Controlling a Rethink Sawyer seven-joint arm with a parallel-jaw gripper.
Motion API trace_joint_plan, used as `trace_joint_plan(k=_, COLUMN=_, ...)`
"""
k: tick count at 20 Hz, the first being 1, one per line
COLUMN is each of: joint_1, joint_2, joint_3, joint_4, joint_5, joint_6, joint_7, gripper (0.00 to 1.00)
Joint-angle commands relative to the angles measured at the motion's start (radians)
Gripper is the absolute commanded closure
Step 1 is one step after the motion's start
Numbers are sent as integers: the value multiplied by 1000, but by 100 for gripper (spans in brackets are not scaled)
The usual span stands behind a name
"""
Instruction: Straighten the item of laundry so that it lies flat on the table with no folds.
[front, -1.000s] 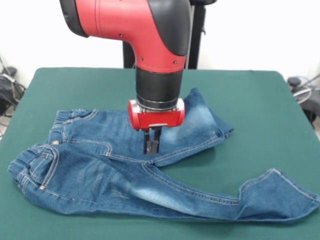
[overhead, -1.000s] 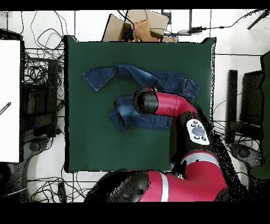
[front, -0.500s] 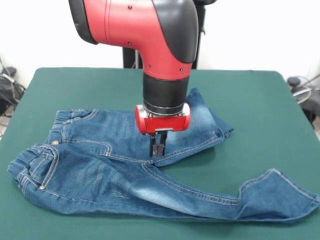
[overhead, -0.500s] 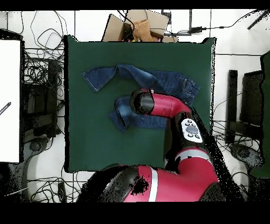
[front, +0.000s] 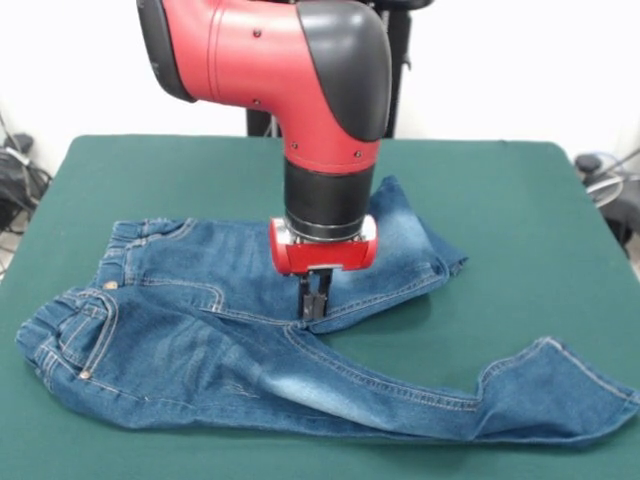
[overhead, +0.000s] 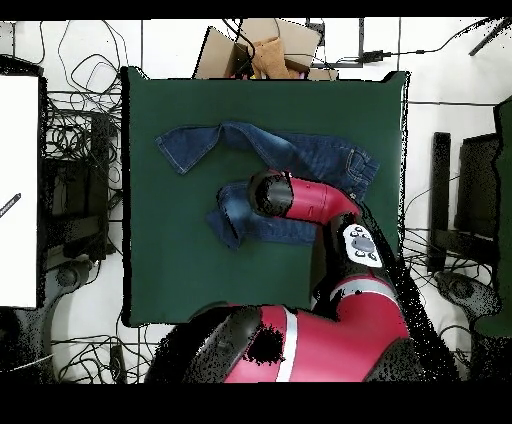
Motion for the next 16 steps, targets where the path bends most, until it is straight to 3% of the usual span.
trace_joint_plan(k=1, joint_1=34, joint_2=-20, joint_3=-4, joint_4=40, joint_5=62, joint_6=-34, joint_7=271, gripper=100)
trace_joint_plan(k=16, joint_1=117, joint_2=-95, joint_3=-44, joint_4=141, joint_5=128, joint_6=-53, joint_7=322, gripper=100)
